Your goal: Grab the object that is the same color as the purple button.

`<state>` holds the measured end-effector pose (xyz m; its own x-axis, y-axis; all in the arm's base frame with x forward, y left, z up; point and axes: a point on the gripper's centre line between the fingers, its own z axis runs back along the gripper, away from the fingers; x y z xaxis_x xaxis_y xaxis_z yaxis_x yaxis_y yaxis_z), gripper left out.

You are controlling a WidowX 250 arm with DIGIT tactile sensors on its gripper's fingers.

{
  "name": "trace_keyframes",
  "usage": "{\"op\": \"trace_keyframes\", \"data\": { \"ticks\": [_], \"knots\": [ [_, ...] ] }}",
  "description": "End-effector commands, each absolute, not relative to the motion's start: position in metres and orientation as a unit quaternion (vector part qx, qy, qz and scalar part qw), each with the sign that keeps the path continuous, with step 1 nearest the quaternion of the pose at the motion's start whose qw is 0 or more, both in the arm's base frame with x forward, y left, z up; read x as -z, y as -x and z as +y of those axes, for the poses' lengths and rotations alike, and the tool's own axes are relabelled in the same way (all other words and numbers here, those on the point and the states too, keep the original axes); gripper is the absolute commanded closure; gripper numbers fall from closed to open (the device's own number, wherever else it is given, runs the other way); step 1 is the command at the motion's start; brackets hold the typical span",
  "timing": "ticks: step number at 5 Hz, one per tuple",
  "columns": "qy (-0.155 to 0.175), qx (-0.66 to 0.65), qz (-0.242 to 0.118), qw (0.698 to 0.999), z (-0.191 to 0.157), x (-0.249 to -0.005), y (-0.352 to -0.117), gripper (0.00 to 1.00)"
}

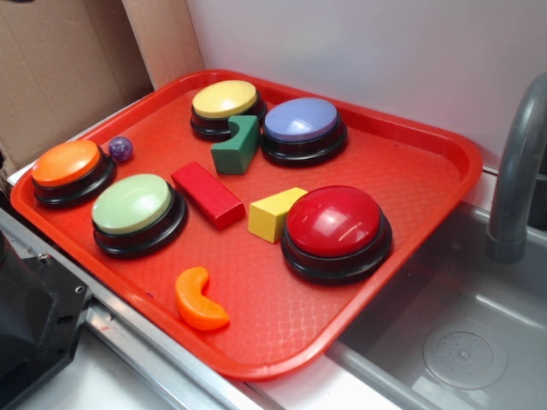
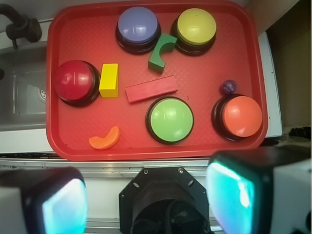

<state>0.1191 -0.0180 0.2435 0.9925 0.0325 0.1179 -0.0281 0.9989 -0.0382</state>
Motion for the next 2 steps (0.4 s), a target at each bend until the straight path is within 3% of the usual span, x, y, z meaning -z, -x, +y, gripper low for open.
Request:
{"op": "trace_keyframes", "data": {
  "ticks": [1, 2],
  "knots": [
    [0.018, -0.015, -0.059, 0.998, -0.018, -0.244, -0.119, 0.00],
    [0.008, 0.008, -0.063, 0.998, -0.006, -0.229, -0.136, 0.00]
  ]
}}
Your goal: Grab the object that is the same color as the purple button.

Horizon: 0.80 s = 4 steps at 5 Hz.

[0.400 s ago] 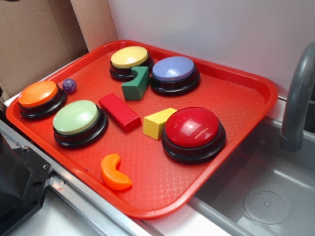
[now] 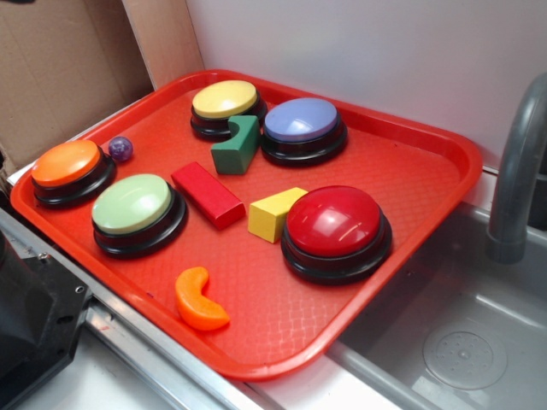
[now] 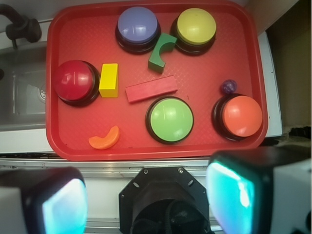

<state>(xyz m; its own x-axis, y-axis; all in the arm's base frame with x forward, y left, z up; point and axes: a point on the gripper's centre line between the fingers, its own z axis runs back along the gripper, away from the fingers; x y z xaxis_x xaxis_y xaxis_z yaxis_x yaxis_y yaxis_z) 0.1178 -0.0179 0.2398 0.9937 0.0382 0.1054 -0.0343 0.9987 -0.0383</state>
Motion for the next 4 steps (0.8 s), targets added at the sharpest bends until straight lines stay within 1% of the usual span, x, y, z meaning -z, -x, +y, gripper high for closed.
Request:
{"op": "trace_keyframes", "data": {
  "ticks": [1, 2, 3, 4],
  "knots": [
    [-0.009, 0.049, -0.079, 0.996, 0.015, -0.212, -0.155, 0.00],
    [-0.031, 0.103, -0.093, 0.990, 0.031, -0.195, -0.178, 0.00],
    [-0.054, 0.108, -0.092, 0.988, 0.061, -0.162, -0.194, 0.00],
    [-0.059, 0.090, -0.094, 0.990, 0.089, -0.132, -0.201, 0.00]
  ]
}}
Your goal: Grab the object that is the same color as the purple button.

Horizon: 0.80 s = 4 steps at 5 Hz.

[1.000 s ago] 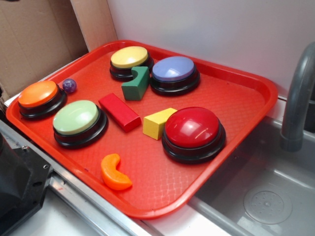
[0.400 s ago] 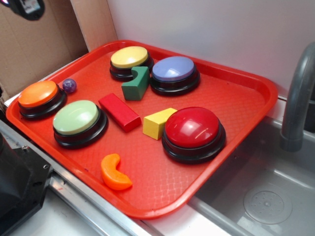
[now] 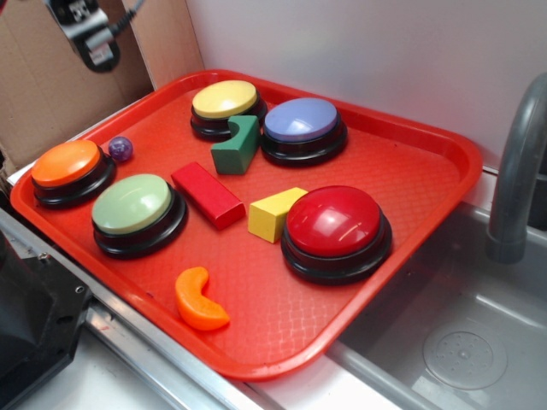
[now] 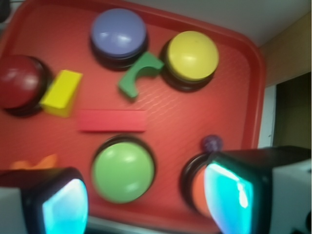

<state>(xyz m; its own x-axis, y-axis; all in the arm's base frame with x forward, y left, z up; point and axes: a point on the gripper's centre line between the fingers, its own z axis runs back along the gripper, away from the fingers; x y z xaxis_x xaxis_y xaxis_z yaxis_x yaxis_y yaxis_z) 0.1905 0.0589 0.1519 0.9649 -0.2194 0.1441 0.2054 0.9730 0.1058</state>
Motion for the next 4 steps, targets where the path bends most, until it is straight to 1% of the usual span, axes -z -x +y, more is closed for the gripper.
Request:
{"op": "trace_keyframes", "data": {
  "ticks": [1, 2, 3, 4],
  "knots": [
    [-0.086, 0.053, -0.085, 0.991, 0.108, -0.112, -0.202, 0.00],
    [-0.115, 0.011, -0.055, 0.992, 0.127, -0.088, -0.202, 0.00],
    [-0.101, -0.015, -0.072, 0.992, 0.140, -0.061, -0.204, 0.00],
    [-0.112, -0.014, -0.050, 0.992, 0.149, -0.048, -0.207, 0.00]
  ]
}}
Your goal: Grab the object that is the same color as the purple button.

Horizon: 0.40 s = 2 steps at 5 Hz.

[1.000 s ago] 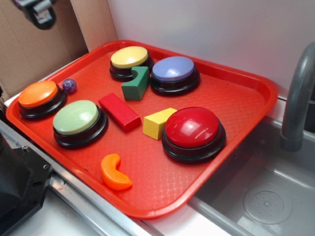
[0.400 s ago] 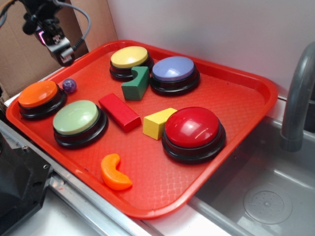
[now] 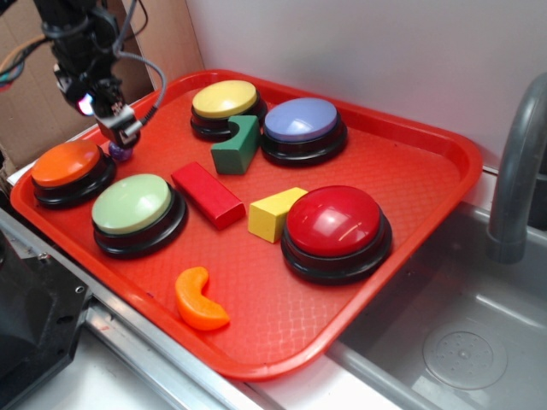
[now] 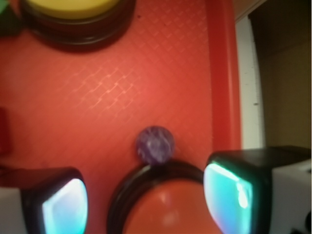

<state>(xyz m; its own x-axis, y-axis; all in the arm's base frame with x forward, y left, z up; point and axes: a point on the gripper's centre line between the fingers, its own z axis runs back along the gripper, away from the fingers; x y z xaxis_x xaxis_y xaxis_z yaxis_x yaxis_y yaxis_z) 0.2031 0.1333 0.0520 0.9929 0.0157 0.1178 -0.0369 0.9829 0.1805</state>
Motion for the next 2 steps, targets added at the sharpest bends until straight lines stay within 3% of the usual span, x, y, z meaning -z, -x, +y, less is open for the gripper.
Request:
{"op": "trace_keyframes", "data": {
  "ticks": [1, 2],
  "knots": [
    [-0.103, -0.024, -0.051, 0.993, 0.1559, -0.0354, -0.2073, 0.00],
    [-0.102, -0.025, -0.040, 0.994, 0.1578, -0.0257, -0.2076, 0.00]
  ]
}}
